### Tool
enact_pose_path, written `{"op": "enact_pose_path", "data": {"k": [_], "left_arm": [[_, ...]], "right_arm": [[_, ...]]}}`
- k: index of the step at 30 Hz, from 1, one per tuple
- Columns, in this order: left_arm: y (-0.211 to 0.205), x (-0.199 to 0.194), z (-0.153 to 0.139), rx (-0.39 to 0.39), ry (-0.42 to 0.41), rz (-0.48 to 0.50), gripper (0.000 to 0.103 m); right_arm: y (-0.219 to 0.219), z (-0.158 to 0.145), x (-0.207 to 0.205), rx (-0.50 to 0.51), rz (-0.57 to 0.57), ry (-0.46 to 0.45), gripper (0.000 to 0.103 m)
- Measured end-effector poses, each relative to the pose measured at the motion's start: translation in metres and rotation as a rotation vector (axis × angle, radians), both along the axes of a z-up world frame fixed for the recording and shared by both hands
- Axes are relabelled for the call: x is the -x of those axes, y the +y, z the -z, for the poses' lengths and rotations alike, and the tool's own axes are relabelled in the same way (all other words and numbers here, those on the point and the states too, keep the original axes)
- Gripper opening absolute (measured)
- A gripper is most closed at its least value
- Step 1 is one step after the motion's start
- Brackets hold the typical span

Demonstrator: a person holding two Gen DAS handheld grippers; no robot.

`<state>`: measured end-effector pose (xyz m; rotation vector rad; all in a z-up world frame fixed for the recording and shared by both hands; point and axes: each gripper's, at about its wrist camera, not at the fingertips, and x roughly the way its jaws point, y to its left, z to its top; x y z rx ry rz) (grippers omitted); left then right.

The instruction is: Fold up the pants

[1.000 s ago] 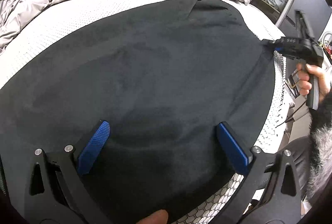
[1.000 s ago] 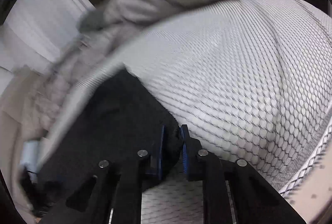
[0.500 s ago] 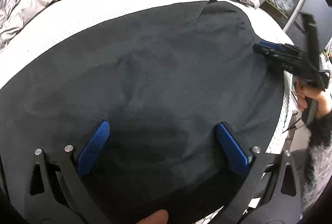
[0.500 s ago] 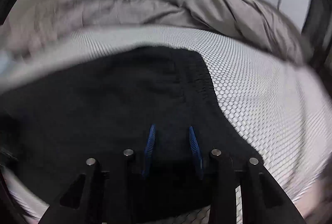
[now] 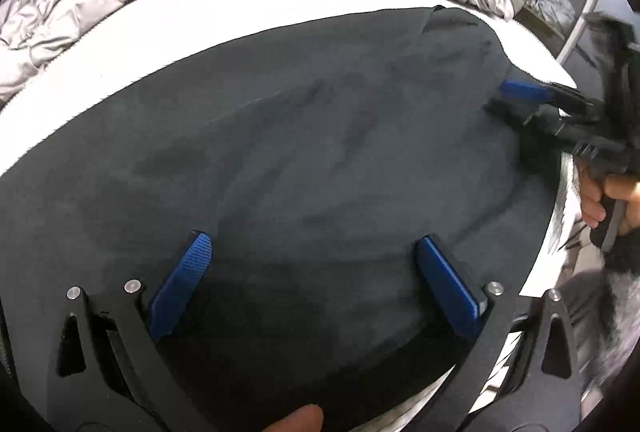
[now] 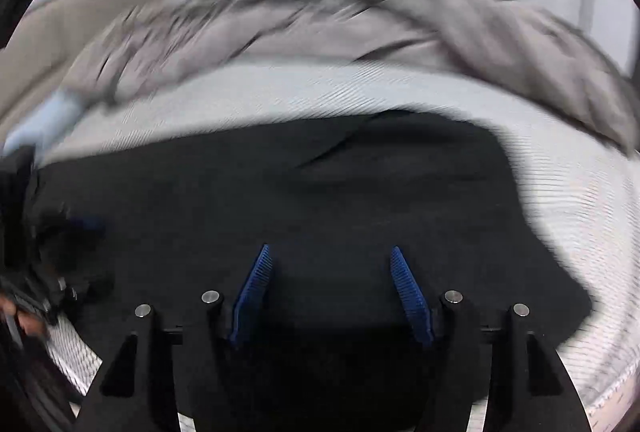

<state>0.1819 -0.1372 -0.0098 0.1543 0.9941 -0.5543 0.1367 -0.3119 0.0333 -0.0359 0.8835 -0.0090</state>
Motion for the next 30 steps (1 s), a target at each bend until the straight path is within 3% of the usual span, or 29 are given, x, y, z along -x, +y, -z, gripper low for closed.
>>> {"op": "enact_pose_path", "data": {"k": [3, 6, 9, 12, 14, 16, 19, 20, 22, 23, 25, 27, 30], "left_arm": [[0.041, 0.004, 0.000, -0.043, -0.011, -0.043, 0.103], [0.106, 0.010, -0.002, -0.071, -0.027, -0.153, 0.103], [0.179, 0.015, 0.001, -0.109, -0.043, -0.332, 0.103], [0.219, 0.020, -0.002, -0.056, -0.033, -0.413, 0.103], [0.218, 0.019, -0.009, -0.068, -0.047, -0.429, 0.102], [0.201, 0.010, -0.016, -0.008, -0.043, -0.394, 0.102], [0.156, -0.018, -0.011, 0.044, 0.037, -0.338, 0.102], [0.142, -0.024, -0.006, 0.017, 0.052, -0.314, 0.102], [0.118, -0.034, 0.006, -0.118, 0.012, -0.307, 0.103], [0.116, -0.035, 0.010, -0.135, 0.003, -0.300, 0.103], [0.127, -0.032, 0.010, -0.092, 0.003, -0.293, 0.103], [0.147, -0.023, 0.008, -0.104, -0.013, -0.307, 0.103], [0.198, -0.006, 0.005, -0.095, -0.019, -0.398, 0.103]], "right_arm": [[0.033, 0.024, -0.005, 0.167, -0.057, 0.059, 0.065], [0.025, 0.021, 0.000, 0.131, -0.050, 0.081, 0.071], [0.018, 0.019, -0.002, 0.118, -0.043, 0.094, 0.074], [0.025, 0.011, -0.008, 0.117, -0.046, 0.086, 0.075], [0.041, 0.004, -0.010, 0.063, -0.078, 0.072, 0.075], [0.069, -0.003, -0.014, 0.033, -0.130, 0.054, 0.075], [0.116, 0.003, -0.028, 0.037, -0.208, 0.078, 0.077], [0.127, 0.007, -0.038, 0.048, -0.232, 0.093, 0.077], [0.153, 0.017, -0.046, 0.088, -0.273, 0.119, 0.077], [0.164, 0.021, -0.049, 0.121, -0.289, 0.119, 0.077], [0.170, 0.025, -0.052, 0.170, -0.312, 0.112, 0.077], [0.156, 0.025, -0.050, 0.168, -0.301, 0.116, 0.077], [0.111, 0.020, -0.047, 0.208, -0.174, 0.125, 0.081]]}}
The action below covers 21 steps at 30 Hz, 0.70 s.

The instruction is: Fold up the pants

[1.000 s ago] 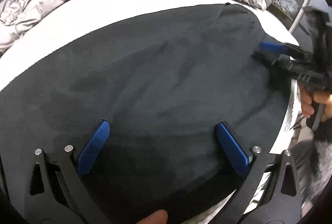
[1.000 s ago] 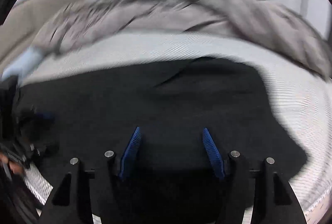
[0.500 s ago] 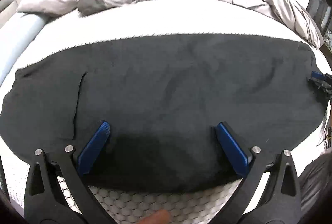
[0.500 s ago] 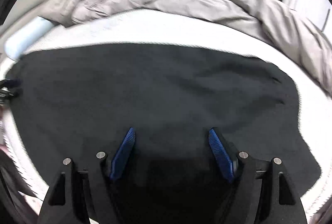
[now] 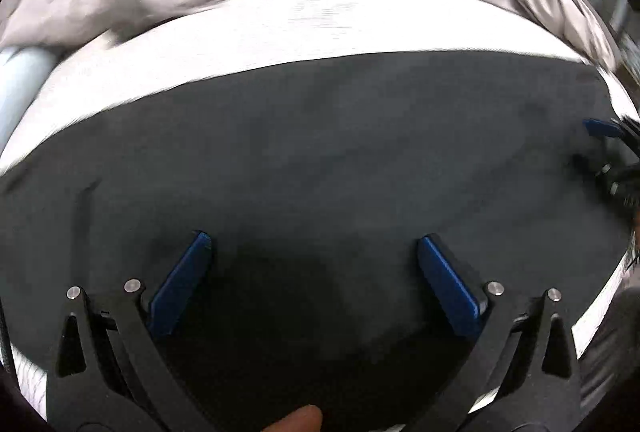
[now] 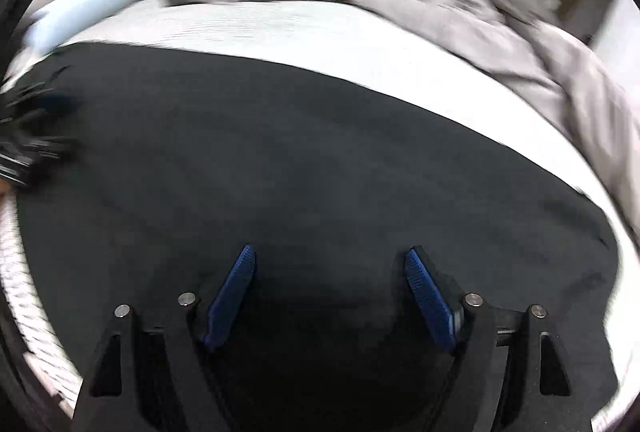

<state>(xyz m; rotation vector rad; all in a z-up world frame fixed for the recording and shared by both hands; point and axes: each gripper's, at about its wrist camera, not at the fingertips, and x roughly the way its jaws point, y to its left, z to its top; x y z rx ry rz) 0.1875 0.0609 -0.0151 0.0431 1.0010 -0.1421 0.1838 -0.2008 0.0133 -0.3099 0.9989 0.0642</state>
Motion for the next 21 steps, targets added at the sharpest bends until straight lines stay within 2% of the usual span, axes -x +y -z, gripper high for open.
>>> {"op": "enact_pose_path", "data": {"k": [2, 4, 5, 8, 9, 12, 14, 15, 16, 18, 21], "left_arm": [[0.026, 0.008, -0.005, 0.015, -0.008, -0.059, 0.102], [0.042, 0.008, -0.010, 0.025, -0.010, -0.107, 0.102], [0.046, 0.005, -0.013, 0.035, -0.017, -0.121, 0.102], [0.043, -0.011, -0.026, 0.106, -0.037, -0.121, 0.102], [0.034, -0.022, -0.029, 0.112, -0.033, -0.113, 0.102], [-0.008, -0.061, -0.020, 0.066, 0.031, -0.020, 0.102], [-0.033, -0.079, -0.002, -0.019, 0.100, 0.016, 0.102], [-0.040, -0.082, 0.005, -0.077, 0.107, 0.021, 0.103], [-0.042, -0.079, 0.005, -0.097, 0.088, 0.037, 0.103], [-0.032, -0.073, 0.001, -0.095, 0.074, 0.038, 0.103], [0.007, -0.059, 0.001, -0.086, 0.054, -0.024, 0.103]], "right_arm": [[-0.037, -0.005, -0.001, 0.009, 0.115, -0.002, 0.084], [-0.055, -0.007, -0.003, 0.014, 0.190, -0.007, 0.084], [-0.060, -0.010, -0.003, -0.016, 0.205, -0.007, 0.084], [-0.048, -0.020, -0.005, -0.152, 0.165, -0.019, 0.083], [-0.034, -0.021, -0.008, -0.164, 0.133, -0.015, 0.083], [0.021, -0.013, -0.022, -0.127, 0.005, 0.020, 0.083], [0.051, -0.002, -0.034, -0.106, -0.062, 0.053, 0.083], [0.059, 0.002, -0.040, -0.098, -0.068, 0.064, 0.083], [0.063, 0.004, -0.045, -0.087, -0.069, 0.070, 0.083], [0.058, 0.006, -0.049, -0.069, -0.060, 0.075, 0.083], [0.013, 0.004, -0.053, -0.028, 0.040, 0.066, 0.084]]}}
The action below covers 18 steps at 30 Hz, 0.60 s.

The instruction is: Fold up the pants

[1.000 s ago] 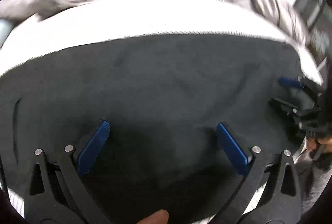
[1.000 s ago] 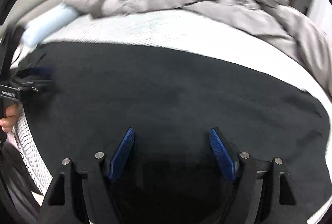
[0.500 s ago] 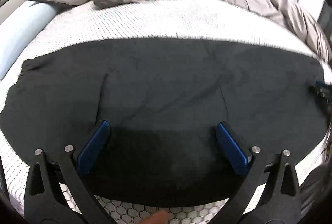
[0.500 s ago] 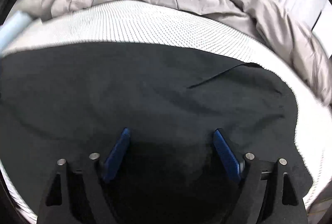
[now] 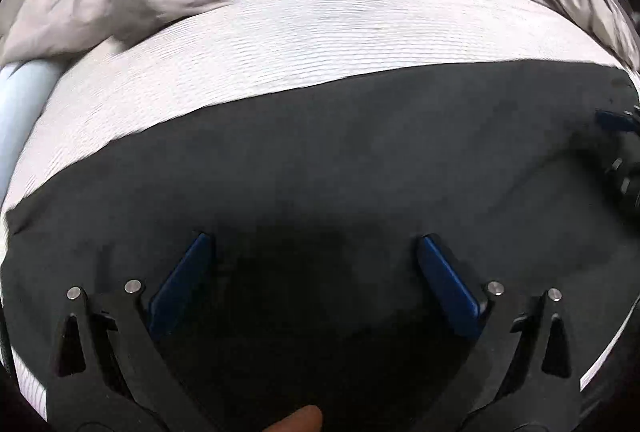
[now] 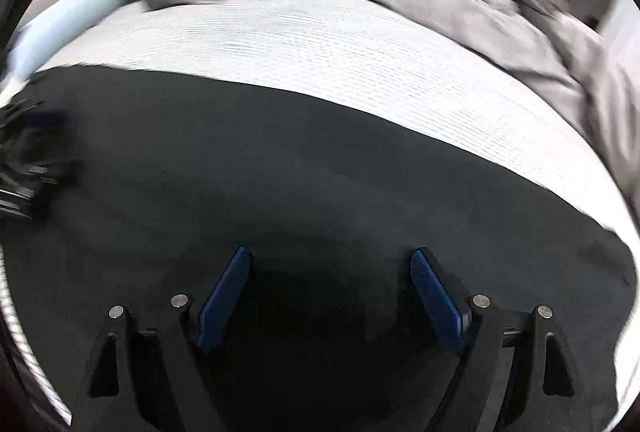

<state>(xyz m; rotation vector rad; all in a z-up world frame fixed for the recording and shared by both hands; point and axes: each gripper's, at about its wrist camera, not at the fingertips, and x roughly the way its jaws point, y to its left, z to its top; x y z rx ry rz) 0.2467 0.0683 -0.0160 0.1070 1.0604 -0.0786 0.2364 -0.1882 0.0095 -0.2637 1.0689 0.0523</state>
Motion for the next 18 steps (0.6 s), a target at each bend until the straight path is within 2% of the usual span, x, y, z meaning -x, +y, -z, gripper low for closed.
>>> {"op": "enact_pose_path", "data": {"k": [1, 4, 8, 10, 14, 16, 18], "left_arm": [[0.016, 0.005, -0.001, 0.027, -0.011, -0.032, 0.103], [0.049, 0.012, 0.000, 0.045, -0.023, -0.126, 0.103], [0.049, 0.016, -0.013, 0.081, -0.056, -0.174, 0.102], [0.031, 0.005, -0.025, 0.128, -0.092, -0.123, 0.102], [-0.020, -0.021, -0.021, 0.106, -0.058, -0.008, 0.102], [-0.042, -0.034, -0.004, 0.038, -0.007, 0.034, 0.102], [-0.047, -0.040, 0.007, -0.035, -0.002, 0.027, 0.103]], "right_arm": [[-0.019, -0.001, 0.001, 0.024, 0.053, -0.009, 0.086], [-0.065, -0.006, 0.005, 0.045, 0.190, -0.027, 0.087], [-0.061, -0.013, 0.005, -0.018, 0.199, -0.054, 0.087], [-0.040, -0.016, -0.003, -0.055, 0.126, -0.061, 0.087], [0.016, -0.011, -0.031, -0.083, -0.002, -0.048, 0.087], [0.022, -0.003, -0.043, -0.103, -0.008, -0.023, 0.087], [0.021, 0.005, -0.051, -0.081, 0.005, 0.000, 0.087]]}}
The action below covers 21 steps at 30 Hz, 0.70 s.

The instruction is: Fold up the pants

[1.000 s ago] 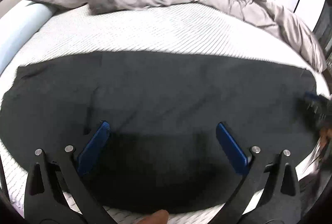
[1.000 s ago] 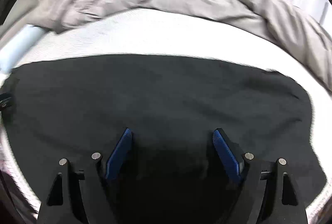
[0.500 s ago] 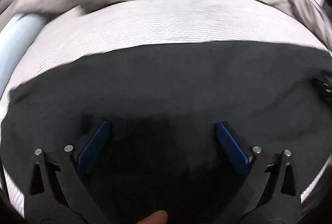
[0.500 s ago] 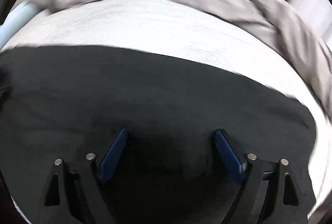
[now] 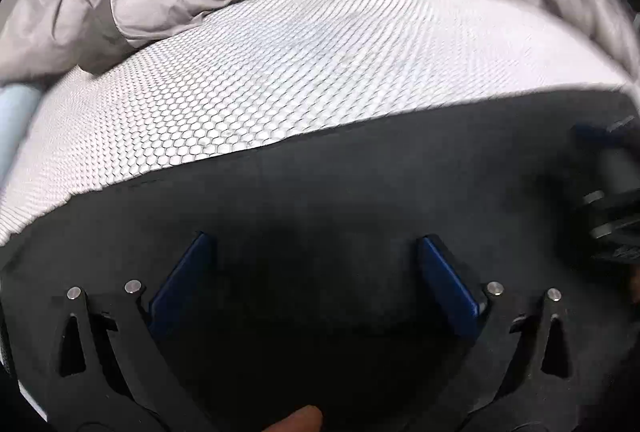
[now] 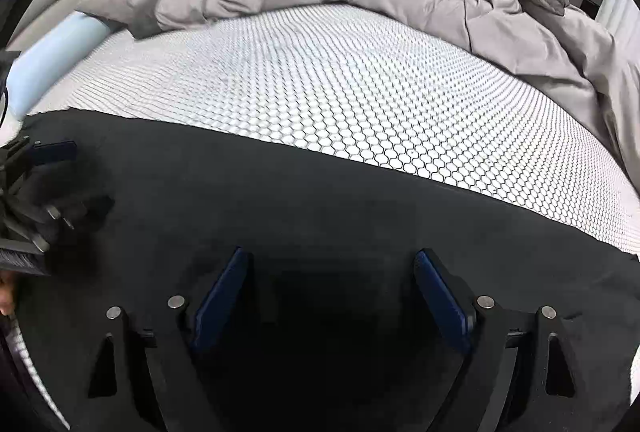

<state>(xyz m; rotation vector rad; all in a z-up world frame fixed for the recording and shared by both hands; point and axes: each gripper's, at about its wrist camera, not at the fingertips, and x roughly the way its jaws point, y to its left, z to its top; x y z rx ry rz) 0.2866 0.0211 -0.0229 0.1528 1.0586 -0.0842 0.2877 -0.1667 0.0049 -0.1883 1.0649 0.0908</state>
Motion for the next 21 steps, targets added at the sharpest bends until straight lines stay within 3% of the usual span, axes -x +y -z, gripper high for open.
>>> {"op": "enact_pose_path", "data": {"k": [5, 8, 10, 12, 15, 17, 19, 20, 21], "left_arm": [[0.070, -0.002, -0.006, 0.031, -0.025, -0.167, 0.103], [0.117, 0.010, -0.006, -0.012, -0.045, -0.296, 0.103], [0.139, 0.021, -0.009, 0.044, -0.056, -0.347, 0.103], [0.149, 0.027, -0.015, 0.064, -0.051, -0.344, 0.102], [0.158, 0.055, -0.047, 0.011, -0.143, -0.287, 0.102], [0.176, 0.060, -0.057, -0.038, -0.173, -0.310, 0.099], [0.198, 0.058, -0.052, -0.019, -0.155, -0.356, 0.073], [0.206, 0.050, -0.043, 0.014, -0.105, -0.345, 0.047], [0.212, 0.045, -0.029, 0.051, -0.041, -0.322, 0.031]], "right_arm": [[-0.039, 0.000, 0.007, 0.083, 0.099, -0.004, 0.087], [-0.066, -0.003, 0.018, 0.065, 0.141, -0.004, 0.087], [-0.073, -0.004, 0.025, 0.105, 0.155, -0.017, 0.087], [-0.075, -0.006, 0.032, 0.112, 0.146, -0.029, 0.087], [-0.076, -0.005, 0.035, 0.111, 0.127, -0.036, 0.087], [-0.075, -0.007, 0.034, 0.104, 0.118, -0.038, 0.088], [-0.071, -0.007, 0.037, 0.113, 0.111, -0.040, 0.088], [-0.070, -0.006, 0.036, 0.122, 0.103, -0.044, 0.088], [-0.070, -0.006, 0.039, 0.125, 0.101, -0.045, 0.088]]}}
